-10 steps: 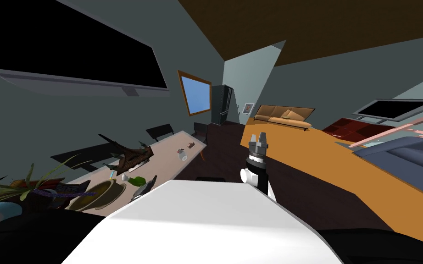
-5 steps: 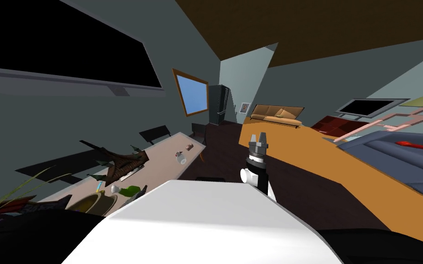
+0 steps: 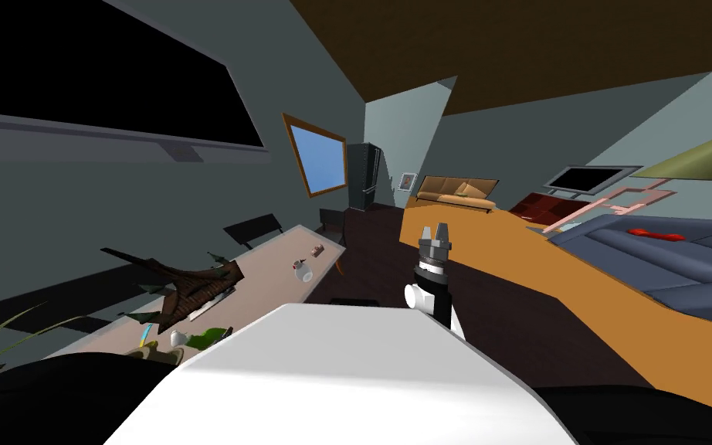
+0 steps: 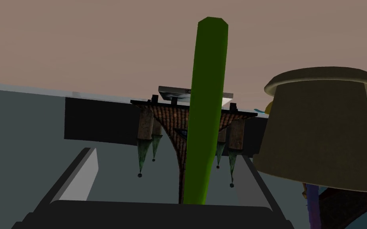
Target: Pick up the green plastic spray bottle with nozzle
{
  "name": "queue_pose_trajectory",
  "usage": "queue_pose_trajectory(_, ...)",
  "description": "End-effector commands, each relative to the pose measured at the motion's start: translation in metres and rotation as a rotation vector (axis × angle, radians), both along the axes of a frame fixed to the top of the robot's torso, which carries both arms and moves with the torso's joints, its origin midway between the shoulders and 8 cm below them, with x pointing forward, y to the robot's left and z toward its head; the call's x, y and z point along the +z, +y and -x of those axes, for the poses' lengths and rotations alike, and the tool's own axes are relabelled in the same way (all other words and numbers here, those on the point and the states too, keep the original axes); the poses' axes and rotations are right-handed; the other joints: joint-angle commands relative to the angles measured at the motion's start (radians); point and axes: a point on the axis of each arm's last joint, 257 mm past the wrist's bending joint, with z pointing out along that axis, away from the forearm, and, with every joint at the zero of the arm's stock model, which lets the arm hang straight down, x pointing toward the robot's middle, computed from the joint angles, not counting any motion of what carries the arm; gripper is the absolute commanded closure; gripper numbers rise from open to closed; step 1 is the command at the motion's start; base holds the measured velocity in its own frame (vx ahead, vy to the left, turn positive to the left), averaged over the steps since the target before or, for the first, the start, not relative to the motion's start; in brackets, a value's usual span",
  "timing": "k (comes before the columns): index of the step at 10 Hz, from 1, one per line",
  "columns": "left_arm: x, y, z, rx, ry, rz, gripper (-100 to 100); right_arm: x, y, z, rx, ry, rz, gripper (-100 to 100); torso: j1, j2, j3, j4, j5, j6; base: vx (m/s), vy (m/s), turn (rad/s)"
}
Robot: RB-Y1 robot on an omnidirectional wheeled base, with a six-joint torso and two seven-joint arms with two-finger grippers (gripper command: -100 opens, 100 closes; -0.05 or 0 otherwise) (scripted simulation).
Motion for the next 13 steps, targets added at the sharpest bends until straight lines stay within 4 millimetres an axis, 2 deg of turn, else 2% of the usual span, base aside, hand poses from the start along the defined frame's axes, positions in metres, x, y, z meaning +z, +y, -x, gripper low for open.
queue_pose_trajectory(1, -0.003, 0.011, 0.029, 0.066, 0.037, 0.004, -100, 0.000, 0.000, 0.000, 0.000, 0.000, 0.000, 0, 0.000, 0.000, 0.000, 0.000, 0.000, 0.000, 0.056, 0.103, -0.167)
queue_pose_trajectory(2, -0.003, 0.016, 0.041, 0.093, 0.051, 0.005, -100, 0.000, 0.000, 0.000, 0.000, 0.000, 0.000, 0, 0.002, 0.000, 0.000, 0.000, 0.000, 0.000, 0.051, 0.116, -0.140)
queue_pose_trajectory(5, -0.002, 0.016, 0.042, 0.095, 0.052, 0.005, -100, 0.000, 0.000, 0.000, 0.000, 0.000, 0.000, 0, -0.003, 0.001, 0.001, 0.000, 0.000, 0.000, 0.022, 0.039, -0.007)
queue_pose_trajectory(6, -0.002, 0.016, 0.042, 0.096, 0.053, 0.005, 0, 0.000, 0.000, 0.000, 0.000, 0.000, 0.000, 0, -0.004, 0.002, 0.001, 0.000, -0.001, 0.000, 0.000, 0.000, 0.000)
queue_pose_trajectory(7, -0.012, 0.004, 0.005, 0.035, 0.054, 0.022, -100, 0.000, 0.000, 0.000, 0.000, 0.000, 0.000, 0, -0.005, 0.003, 0.002, 0.001, -0.001, 0.000, 0.012, 0.039, 0.381)
queue_pose_trajectory(8, -0.020, -0.008, -0.028, -0.015, 0.050, 0.038, -100, 0.000, 0.000, 0.000, 0.000, 0.000, 0.000, 0, -0.003, 0.002, 0.001, 0.000, 0.000, -0.001, 0.027, 0.058, 0.372)
queue_pose_trajectory(9, -0.020, -0.009, -0.031, -0.026, 0.056, 0.035, -100, 0.000, 0.000, 0.000, 0.000, 0.000, 0.000, 0, -0.002, 0.001, 0.001, 0.000, 0.000, -0.001, 0.023, 0.051, 0.390)
queue_pose_trajectory(10, -0.026, -0.023, -0.065, -0.084, 0.057, 0.045, -100, 0.000, 0.000, 0.000, 0.000, 0.000, 0.000, 0, -0.002, 0.001, 0.001, 0.000, 0.000, -0.001, 0.016, 0.048, 0.389)
queue_pose_trajectory(11, -0.026, -0.023, -0.067, -0.087, 0.057, 0.044, -100, 0.000, 0.000, 0.000, 0.000, 0.000, 0.000, 0, -0.002, 0.001, 0.001, 0.000, 0.000, -0.001, 0.012, 0.032, 0.264)
queue_pose_trajectory(12, -0.030, -0.037, -0.102, -0.148, 0.058, 0.048, -100, 0.000, 0.000, 0.000, 0.000, 0.000, 0.000, 0, -0.003, 0.002, 0.001, 0.000, -0.001, -0.001, 0.019, 0.039, 0.378)
queue_pose_trajectory(13, -0.032, -0.050, -0.128, -0.192, 0.059, 0.052, -100, 0.000, 0.000, 0.000, 0.000, 0.000, 0.000, 0, -0.003, 0.002, 0.001, 0.000, 0.000, -0.001, 0.038, 0.053, 0.465)
